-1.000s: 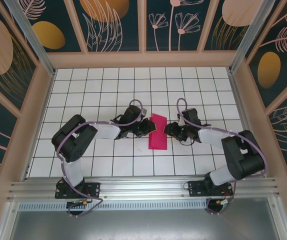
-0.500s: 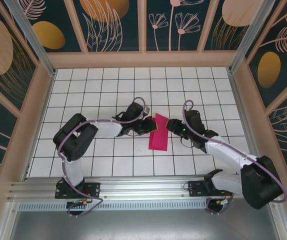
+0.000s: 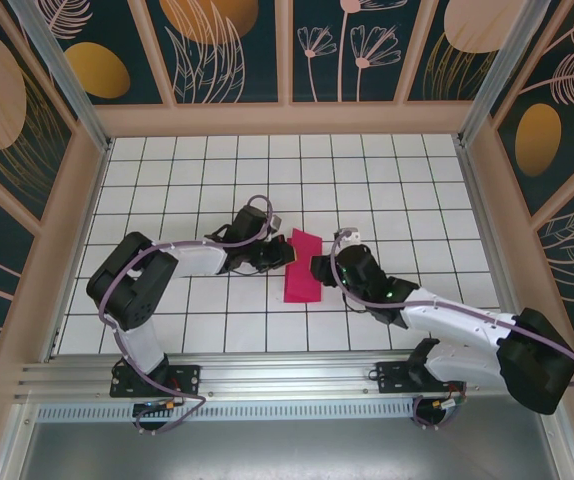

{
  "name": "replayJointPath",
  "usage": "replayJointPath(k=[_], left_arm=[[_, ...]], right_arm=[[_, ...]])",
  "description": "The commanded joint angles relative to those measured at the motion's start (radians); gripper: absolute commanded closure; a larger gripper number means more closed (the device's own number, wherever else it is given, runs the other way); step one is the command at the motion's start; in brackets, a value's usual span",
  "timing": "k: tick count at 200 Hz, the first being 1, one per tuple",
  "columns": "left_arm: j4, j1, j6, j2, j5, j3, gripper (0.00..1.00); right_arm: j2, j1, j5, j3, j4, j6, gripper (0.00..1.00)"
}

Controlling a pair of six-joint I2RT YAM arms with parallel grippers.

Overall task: Fold a paper plane with a square sheet of paper (pick it up from the middle)
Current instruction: Fold the triangle a second time at the center of the table.

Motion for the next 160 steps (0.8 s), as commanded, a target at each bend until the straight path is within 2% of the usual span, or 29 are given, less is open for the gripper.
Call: replayJointPath(k=[1, 48, 76, 111, 138, 160], left_arm=[[0.022, 0.001, -0.019, -0.029, 0.000, -0.019, 1.00], [0.028, 0.001, -0.037, -0.029, 0.000, -0.019, 1.00], [0.015, 0.000, -0.030, -0.024, 0.000, -0.013, 1.00], [0.010, 0.000, -0.027, -0.022, 0.002, -0.012, 1.00], [0.002, 0.001, -0.023, -0.023, 0.002, -0.005, 1.00], [0.002, 0.000, -0.028, -0.026, -0.008, -0.007, 1.00]], right_arm=[[-0.011, 0.044, 0.011, -0.040, 0.087, -0.113, 0.51], [0.011, 0.201, 0.038, -0.115, 0.209, -0.228, 0.50], [0.108, 0.282, 0.103, -0.064, 0.160, -0.283, 0.48], [0.254, 0.332, 0.169, 0.034, 0.098, -0.325, 0.49], [0.310, 0.357, 0.250, 0.072, 0.084, -0.345, 0.48], [0.367, 0.373, 0.268, 0.109, 0.044, -0.373, 0.48]])
